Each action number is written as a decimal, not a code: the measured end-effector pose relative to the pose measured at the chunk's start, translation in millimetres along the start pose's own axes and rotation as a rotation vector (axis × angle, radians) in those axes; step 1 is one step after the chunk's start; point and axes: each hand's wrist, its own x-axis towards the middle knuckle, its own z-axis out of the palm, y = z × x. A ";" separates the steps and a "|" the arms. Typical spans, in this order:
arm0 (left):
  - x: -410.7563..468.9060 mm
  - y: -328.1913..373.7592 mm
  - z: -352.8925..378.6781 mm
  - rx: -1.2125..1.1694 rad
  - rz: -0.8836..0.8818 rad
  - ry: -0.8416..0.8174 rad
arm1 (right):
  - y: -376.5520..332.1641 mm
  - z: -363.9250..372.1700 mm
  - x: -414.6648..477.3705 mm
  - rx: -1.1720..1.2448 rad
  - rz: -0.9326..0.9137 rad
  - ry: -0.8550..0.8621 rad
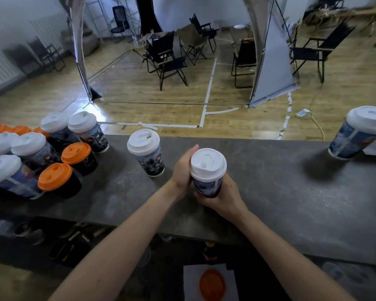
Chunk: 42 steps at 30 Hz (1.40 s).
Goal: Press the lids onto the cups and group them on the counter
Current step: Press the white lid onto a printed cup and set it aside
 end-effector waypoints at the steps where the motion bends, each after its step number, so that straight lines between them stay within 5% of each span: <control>1: 1.2 -3.7 0.3 -0.012 0.024 0.051 | -0.8 1.1 -0.2 0.009 -0.001 -0.001; 5: 0.9 -16.7 2.1 -0.069 0.123 0.217 | -5.1 2.1 1.6 0.041 0.043 0.040; 10: 0.7 -2.1 -3.1 -0.039 -0.047 -0.046 | -2.3 -3.2 1.8 0.001 0.045 -0.031; 17: -2.8 -21.6 2.4 -0.062 0.163 0.219 | -3.0 -2.0 1.5 0.037 0.064 0.036; 23: 1.0 -3.4 11.8 -0.068 0.119 0.112 | 3.8 -10.1 5.3 0.054 0.078 -0.068; 29: 4.0 -2.5 4.9 -0.069 0.140 0.302 | 0.5 -9.1 8.6 0.058 0.093 -0.107; 33: -3.7 33.4 14.0 0.021 0.005 0.167 | -31.7 -30.1 13.5 0.449 0.275 -0.115; 37: -19.3 72.2 19.3 0.091 0.152 -0.138 | -97.2 -59.5 20.3 0.823 0.367 -0.227; 42: -33.7 115.6 40.2 0.062 0.363 -0.088 | -166.2 -79.8 14.0 1.012 0.392 -0.380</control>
